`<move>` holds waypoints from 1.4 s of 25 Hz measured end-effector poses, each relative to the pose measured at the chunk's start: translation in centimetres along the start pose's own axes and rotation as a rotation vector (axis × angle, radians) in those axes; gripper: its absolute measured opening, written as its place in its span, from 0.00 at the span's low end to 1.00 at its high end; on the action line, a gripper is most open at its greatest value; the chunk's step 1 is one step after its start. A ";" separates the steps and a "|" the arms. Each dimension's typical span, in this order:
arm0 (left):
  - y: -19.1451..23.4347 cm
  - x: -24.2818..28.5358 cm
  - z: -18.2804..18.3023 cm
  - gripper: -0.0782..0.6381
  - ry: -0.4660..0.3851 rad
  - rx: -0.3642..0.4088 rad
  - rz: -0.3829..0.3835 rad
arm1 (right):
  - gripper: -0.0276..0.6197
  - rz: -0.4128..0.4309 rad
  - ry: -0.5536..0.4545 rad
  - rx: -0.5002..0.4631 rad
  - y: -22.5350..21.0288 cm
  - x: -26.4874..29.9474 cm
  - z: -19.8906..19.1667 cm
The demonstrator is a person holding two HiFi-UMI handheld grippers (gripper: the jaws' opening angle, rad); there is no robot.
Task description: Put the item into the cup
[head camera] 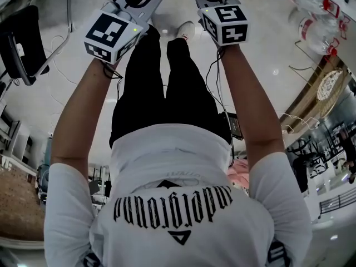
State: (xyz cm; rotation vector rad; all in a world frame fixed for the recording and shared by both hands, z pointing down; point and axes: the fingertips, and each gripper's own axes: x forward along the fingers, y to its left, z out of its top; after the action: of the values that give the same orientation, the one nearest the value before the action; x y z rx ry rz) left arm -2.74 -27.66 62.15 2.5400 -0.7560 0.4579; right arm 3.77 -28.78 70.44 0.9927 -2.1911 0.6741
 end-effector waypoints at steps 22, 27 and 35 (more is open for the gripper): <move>5.8 4.4 -6.3 0.13 0.049 -0.002 0.079 | 0.14 -0.051 0.064 0.044 -3.7 9.1 -4.1; 6.4 5.0 -7.2 0.13 0.052 0.002 0.090 | 0.14 -0.077 0.057 0.070 -4.4 10.5 -4.2; 6.2 4.5 -7.6 0.13 0.040 -0.027 0.103 | 0.15 -0.097 0.038 0.091 -5.0 10.7 -4.1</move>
State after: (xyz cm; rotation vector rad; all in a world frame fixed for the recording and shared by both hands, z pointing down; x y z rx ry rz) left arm -4.13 -30.39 72.47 2.4678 -0.8755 0.5272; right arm 3.52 -33.97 81.84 1.1161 -2.0806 0.7471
